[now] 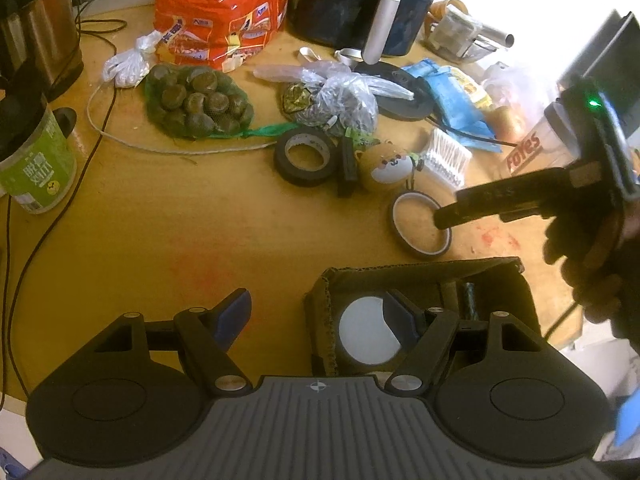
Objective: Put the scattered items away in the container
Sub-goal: 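Move the right tool toward the black-rimmed clear tape ring, then close the right tool on the black-rimmed tape ring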
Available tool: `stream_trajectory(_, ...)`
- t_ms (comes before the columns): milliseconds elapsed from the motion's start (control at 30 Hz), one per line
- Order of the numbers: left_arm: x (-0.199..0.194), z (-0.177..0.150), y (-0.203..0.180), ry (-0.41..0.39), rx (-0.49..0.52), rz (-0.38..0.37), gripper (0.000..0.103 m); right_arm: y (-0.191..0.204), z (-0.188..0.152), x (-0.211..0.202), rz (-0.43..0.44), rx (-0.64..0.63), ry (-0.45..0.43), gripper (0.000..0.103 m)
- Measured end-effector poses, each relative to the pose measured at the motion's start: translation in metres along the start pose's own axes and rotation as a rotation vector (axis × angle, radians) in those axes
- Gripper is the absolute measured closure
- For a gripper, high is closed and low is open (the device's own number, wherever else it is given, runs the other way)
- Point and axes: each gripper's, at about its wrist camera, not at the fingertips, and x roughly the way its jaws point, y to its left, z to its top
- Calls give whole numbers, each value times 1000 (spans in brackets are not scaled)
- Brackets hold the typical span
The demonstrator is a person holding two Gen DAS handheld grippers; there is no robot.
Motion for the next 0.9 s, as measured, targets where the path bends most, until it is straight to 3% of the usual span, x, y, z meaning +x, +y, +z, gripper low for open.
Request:
stream_trajectory(333, 10, -1, 2, 27, -35, 16, 30, 4, 18, 42, -26, -32, 97, 0)
stream_trajectory(900, 16, 2, 6, 24, -65, 20, 30, 18, 29, 81, -58, -75, 147, 0)
